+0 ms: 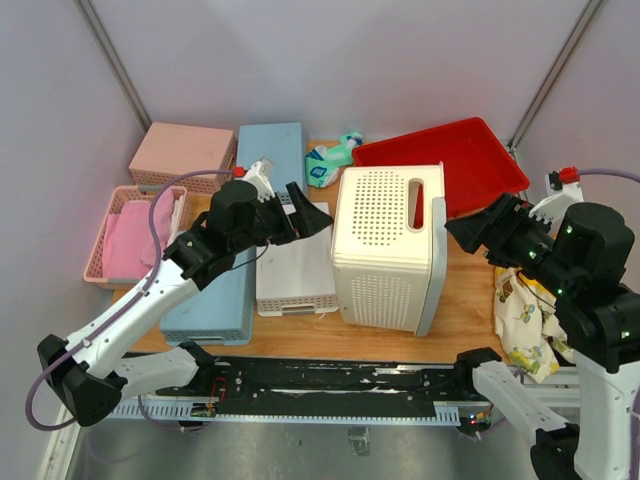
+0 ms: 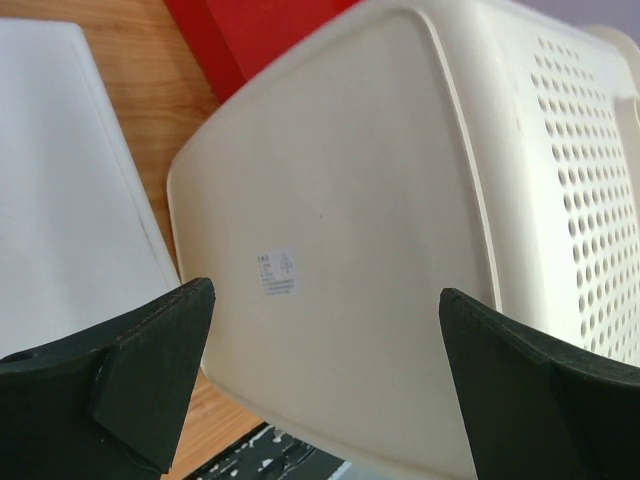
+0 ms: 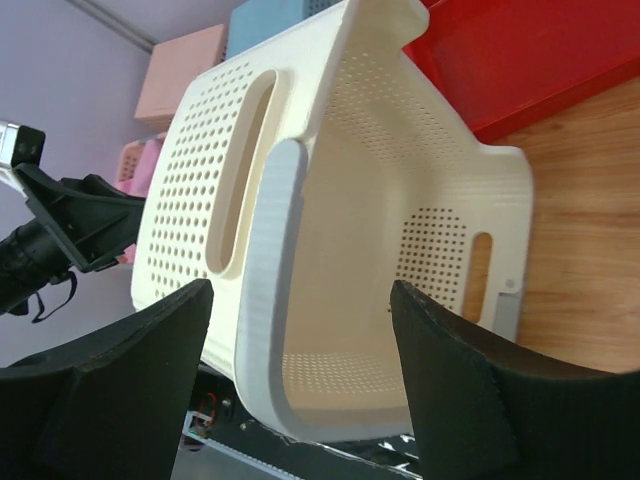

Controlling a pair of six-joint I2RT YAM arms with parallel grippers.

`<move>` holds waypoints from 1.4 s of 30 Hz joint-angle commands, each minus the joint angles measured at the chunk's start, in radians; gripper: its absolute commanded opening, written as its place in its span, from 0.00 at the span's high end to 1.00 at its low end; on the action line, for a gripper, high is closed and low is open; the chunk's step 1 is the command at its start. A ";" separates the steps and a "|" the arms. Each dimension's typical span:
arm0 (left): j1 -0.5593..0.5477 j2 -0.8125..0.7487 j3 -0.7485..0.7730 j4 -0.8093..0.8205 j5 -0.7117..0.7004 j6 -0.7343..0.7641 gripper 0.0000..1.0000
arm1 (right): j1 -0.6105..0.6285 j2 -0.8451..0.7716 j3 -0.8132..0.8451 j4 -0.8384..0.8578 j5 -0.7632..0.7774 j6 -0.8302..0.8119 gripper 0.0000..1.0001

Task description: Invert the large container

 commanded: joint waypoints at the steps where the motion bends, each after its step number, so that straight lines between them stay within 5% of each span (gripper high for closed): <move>1: -0.032 0.026 -0.001 0.054 0.032 -0.008 0.01 | -0.013 0.070 0.143 -0.216 0.097 -0.160 0.26; 9: -0.032 0.043 0.017 0.034 0.067 0.025 0.01 | -0.013 0.254 0.418 -0.324 -0.027 -0.234 0.26; 18: -0.075 0.051 -0.012 0.093 0.082 -0.015 0.01 | 0.024 0.316 0.463 -0.378 -0.027 -0.220 0.26; 29: -0.104 0.080 0.010 0.104 0.057 -0.018 0.01 | 0.319 0.367 0.447 -0.441 0.343 -0.153 0.26; 42: -0.132 0.080 0.013 0.108 0.045 -0.018 0.01 | 0.347 0.330 0.308 -0.409 0.447 -0.160 0.26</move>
